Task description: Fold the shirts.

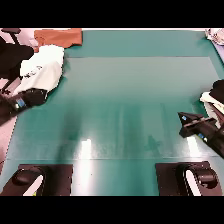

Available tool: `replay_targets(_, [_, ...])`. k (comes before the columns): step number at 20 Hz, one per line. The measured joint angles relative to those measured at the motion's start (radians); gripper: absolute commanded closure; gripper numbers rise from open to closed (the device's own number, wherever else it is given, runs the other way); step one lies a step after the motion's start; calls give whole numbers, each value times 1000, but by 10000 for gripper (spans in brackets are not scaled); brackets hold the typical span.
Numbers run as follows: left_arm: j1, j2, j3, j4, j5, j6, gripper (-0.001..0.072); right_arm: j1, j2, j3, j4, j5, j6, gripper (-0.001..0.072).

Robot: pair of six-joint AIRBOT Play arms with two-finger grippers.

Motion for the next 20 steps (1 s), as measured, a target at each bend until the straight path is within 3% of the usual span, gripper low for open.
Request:
replay_targets(1, [0, -59, 78, 71, -51, -1, 165, 0, -64, 38, -1, 3, 10, 453])
replay_targets(3, [0, -169, 201, 207, -143, 10, 153, 0, -213, 130, -2, 37, 23, 378])
replay_targets(7, [118, -397, 361, 369, -284, 78, 152, 0, -552, 352, 19, 198, 32, 375])
replay_targets(8, [169, -448, 382, 362, -299, 85, 129, 0, -632, 408, 46, 238, 27, 375])
replay_targets(9, [223, -497, 401, 344, -307, 96, 8, 0, -698, 454, 72, 269, 12, 374])
replay_targets(15, [497, -795, 535, 176, -328, 158, 3, 18, -925, 645, 222, 315, -63, 374])
replay_targets(20, [567, -959, 665, 13, -219, 215, 3, 54, -964, 664, 249, 317, -103, 375])
